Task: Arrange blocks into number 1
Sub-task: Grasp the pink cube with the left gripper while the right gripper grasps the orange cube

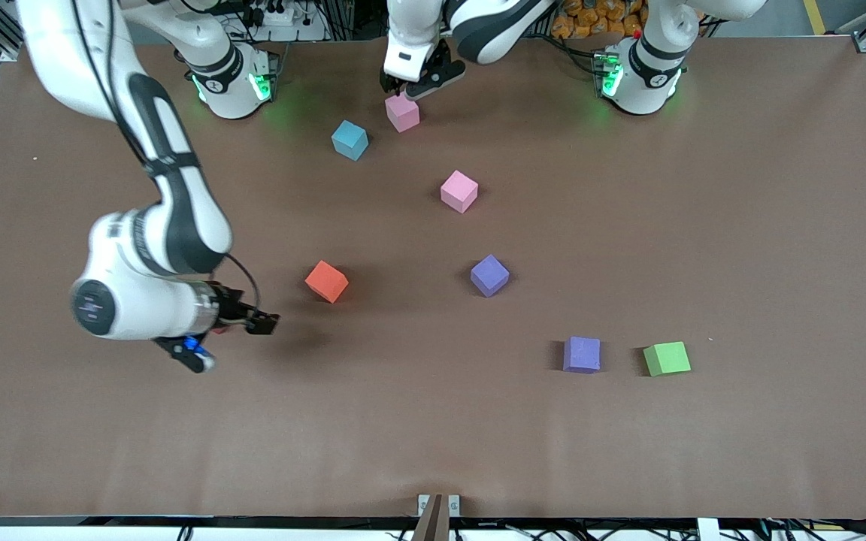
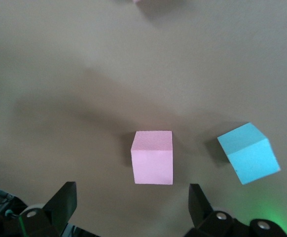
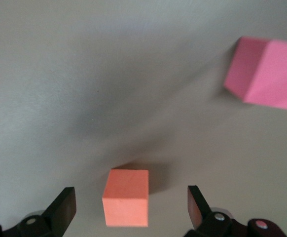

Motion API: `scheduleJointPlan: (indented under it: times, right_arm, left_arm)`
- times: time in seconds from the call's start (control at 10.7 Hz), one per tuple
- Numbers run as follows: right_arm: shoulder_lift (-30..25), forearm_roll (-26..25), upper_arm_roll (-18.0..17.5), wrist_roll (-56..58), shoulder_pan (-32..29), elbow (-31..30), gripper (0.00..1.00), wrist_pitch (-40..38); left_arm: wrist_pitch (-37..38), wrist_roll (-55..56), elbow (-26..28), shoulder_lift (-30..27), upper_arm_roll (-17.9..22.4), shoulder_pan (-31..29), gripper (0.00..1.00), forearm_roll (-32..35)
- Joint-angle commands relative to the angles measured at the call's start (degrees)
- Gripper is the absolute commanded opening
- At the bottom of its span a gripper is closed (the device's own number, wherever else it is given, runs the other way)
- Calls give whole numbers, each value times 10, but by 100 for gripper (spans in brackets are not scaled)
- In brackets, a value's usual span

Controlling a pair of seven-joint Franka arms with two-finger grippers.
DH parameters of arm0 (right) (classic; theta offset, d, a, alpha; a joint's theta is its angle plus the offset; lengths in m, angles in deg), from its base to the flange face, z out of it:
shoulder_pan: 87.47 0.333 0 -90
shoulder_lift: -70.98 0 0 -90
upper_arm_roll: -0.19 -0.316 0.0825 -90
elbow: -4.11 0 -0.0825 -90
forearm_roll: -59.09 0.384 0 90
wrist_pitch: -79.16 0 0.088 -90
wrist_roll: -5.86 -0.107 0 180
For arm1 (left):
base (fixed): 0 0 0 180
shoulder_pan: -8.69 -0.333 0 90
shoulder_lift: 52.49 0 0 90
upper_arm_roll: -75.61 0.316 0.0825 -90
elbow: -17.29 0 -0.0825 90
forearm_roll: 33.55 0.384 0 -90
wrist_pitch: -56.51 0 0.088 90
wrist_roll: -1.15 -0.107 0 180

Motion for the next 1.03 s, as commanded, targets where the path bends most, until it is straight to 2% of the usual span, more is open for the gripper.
scheduleJointPlan:
  times: [0.0,0.28,0.56,0.93]
  right_arm:
    - [33,14,4,-21,27,12,100,25]
    - [48,10,4,-13,48,11,100,26]
    - [37,10,3,30,54,-45,100,72]
    - [34,14,2,28,69,-58,100,81]
  left_arm:
    - [-25,62,-13,53,13,42,100,58]
    - [-39,85,-13,85,15,63,100,95]
    - [-60,84,-14,94,35,77,100,102]
    - [-97,138,-14,131,40,88,100,204]
